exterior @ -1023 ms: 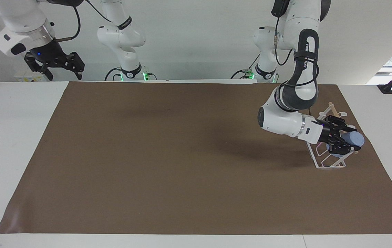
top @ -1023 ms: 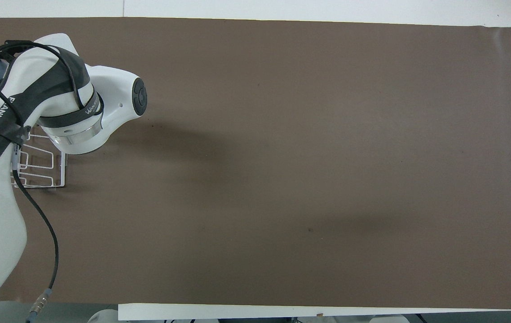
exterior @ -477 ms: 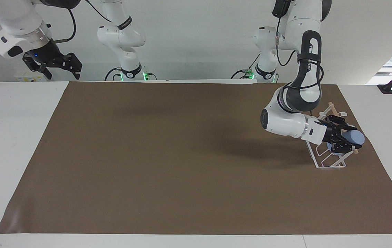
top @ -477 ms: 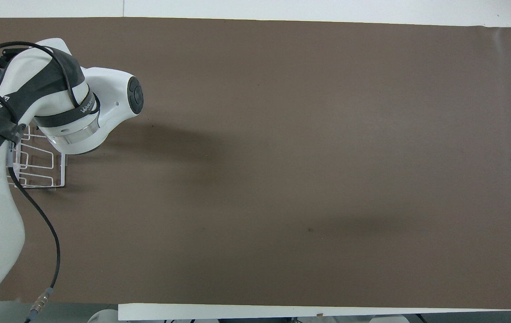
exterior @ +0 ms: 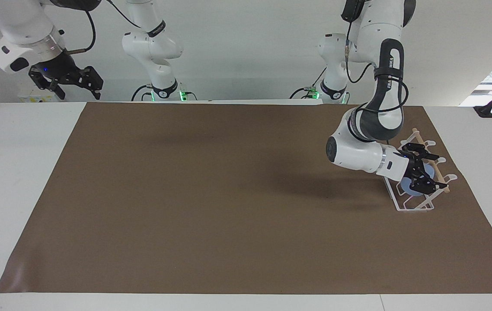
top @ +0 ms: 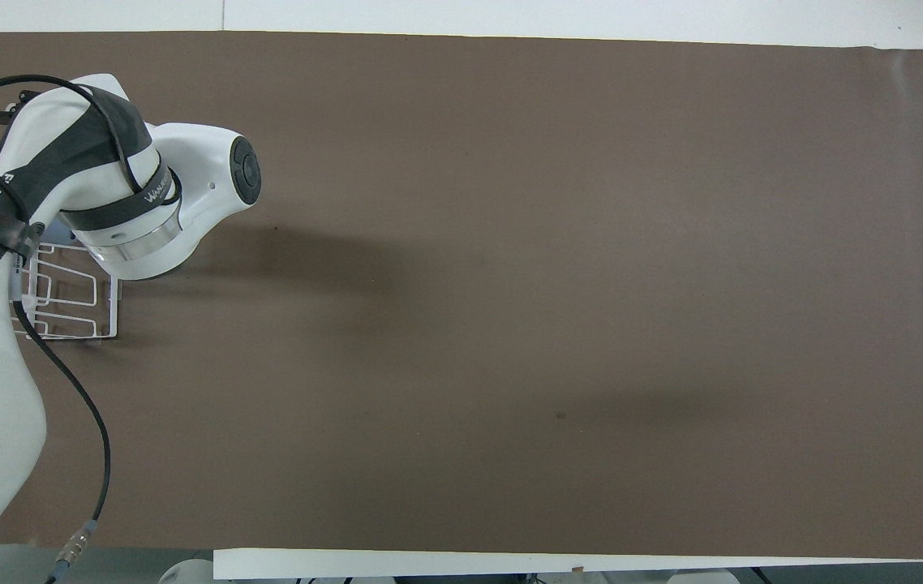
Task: Hang cup on cup holder
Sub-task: 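Release the cup and withdraw the left gripper from the rack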
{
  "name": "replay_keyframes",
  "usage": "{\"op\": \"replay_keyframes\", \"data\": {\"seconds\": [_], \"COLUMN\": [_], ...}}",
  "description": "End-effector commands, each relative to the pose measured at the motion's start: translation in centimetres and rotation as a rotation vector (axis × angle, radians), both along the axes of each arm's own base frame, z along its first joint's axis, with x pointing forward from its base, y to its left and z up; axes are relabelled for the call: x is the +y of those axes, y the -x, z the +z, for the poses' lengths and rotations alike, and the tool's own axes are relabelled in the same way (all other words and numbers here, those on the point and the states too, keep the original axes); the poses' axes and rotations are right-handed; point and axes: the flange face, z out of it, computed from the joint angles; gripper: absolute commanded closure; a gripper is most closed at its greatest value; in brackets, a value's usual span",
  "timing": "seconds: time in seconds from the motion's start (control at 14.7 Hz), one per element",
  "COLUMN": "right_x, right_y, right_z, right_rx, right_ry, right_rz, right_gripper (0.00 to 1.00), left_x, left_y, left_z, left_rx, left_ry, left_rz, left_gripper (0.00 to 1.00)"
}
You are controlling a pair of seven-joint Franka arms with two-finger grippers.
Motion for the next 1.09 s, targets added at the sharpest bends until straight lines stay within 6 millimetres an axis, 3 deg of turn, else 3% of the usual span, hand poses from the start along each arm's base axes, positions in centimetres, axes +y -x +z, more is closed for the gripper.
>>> {"op": "replay_keyframes", "data": {"seconds": [0.0,0.14,0.34,0.41,0.55,0.61,0.89,1.02], "right_x": [0.2,0.2,0.2,0.2,0.2,0.2,0.2,0.2], "right_y": [0.6,0.6,0.6,0.6,0.6,0.6,0.6,0.6], "right_z": [-0.1,0.0,0.0,0.0,0.0,0.0,0.0,0.0], "right_rx": [0.008,0.008,0.008,0.008,0.008,0.008,0.008,0.008], "right_ry": [0.003,0.002,0.002,0.002,0.002,0.002,0.002,0.002], "right_rz": [-0.014,-0.014,-0.014,-0.014,-0.014,-0.014,-0.014,-0.014], "right_gripper": [0.01,0.01,0.01,0.01,0.01,0.01,0.01,0.01], "left_x": [1.3,0.6,3.3,4.4,4.8,6.4,8.3,8.8], "left_y": [0.3,-0.8,-1.6,-1.8,-1.7,-1.8,-2.2,-1.3], "left_z": [1.4,4.0,4.3,4.2,4.4,4.7,8.1,9.6], "left_rx": [0.016,0.046,0.164,0.233,0.417,0.519,0.765,0.861], "left_ry": [0.162,0.301,0.407,0.456,0.559,0.612,0.759,0.805], "left_rz": [0.045,-0.111,-0.154,-0.17,-0.271,-0.318,-0.566,-0.664], "left_gripper": [0.01,0.01,0.01,0.0,0.0,0.0,0.0,0.0]}}
